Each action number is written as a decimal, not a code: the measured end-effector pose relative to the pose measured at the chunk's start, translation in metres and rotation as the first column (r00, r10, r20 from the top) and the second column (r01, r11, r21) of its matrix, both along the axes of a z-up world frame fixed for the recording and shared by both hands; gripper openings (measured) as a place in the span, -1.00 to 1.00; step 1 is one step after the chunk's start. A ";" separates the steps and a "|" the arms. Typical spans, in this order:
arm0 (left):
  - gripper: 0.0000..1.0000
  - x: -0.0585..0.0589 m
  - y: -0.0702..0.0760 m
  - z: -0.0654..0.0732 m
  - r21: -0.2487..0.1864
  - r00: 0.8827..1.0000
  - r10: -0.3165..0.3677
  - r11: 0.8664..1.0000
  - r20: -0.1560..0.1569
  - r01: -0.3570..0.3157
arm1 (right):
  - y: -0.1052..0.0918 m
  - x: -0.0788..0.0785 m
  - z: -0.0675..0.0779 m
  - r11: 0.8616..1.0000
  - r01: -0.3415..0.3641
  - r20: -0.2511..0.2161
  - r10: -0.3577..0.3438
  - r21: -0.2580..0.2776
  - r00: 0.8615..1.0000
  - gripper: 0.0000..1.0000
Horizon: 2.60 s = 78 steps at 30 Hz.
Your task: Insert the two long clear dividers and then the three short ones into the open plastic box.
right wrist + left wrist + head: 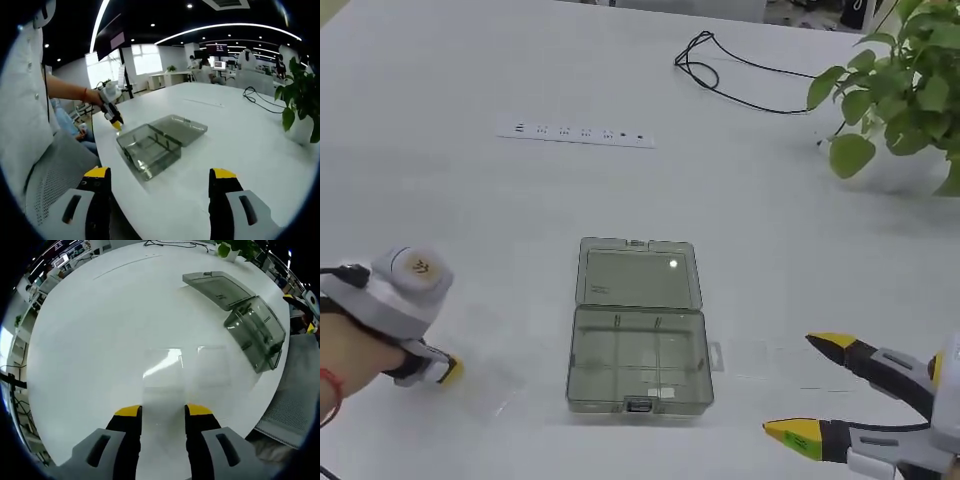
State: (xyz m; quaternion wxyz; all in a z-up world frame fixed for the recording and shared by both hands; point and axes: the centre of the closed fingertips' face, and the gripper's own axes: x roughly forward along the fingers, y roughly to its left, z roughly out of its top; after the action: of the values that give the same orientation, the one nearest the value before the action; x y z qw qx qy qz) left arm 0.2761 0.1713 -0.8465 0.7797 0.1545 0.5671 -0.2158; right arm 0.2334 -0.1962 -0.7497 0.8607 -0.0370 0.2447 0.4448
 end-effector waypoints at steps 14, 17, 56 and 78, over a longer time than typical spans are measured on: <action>-0.36 -0.001 0.000 0.001 0.012 0.999 -0.013 1.000 -0.049 0.014 | 0.001 -0.001 -0.001 1.000 0.000 0.000 0.000 0.003 1.000 0.61; -0.37 -0.002 0.000 0.001 0.019 0.998 -0.015 1.000 -0.065 0.016 | 0.001 -0.001 0.000 1.000 -0.003 0.002 0.003 0.002 1.000 0.60; -0.38 -0.004 0.000 0.001 -0.003 0.997 -0.027 1.000 -0.076 0.026 | 0.001 -0.002 0.000 1.000 -0.008 0.004 0.008 -0.006 1.000 0.60; -0.40 -0.009 -0.005 0.005 -0.100 0.999 0.048 0.994 -0.024 -0.050 | 0.008 -0.002 0.005 1.000 -0.021 0.002 0.021 -0.006 1.000 0.54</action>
State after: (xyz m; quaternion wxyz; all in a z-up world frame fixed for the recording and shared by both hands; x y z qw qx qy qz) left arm 0.2672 0.1666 -0.8419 0.7853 0.0987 0.5676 -0.2266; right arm 0.2315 -0.1881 -0.7446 0.8561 -0.0427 0.2449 0.4530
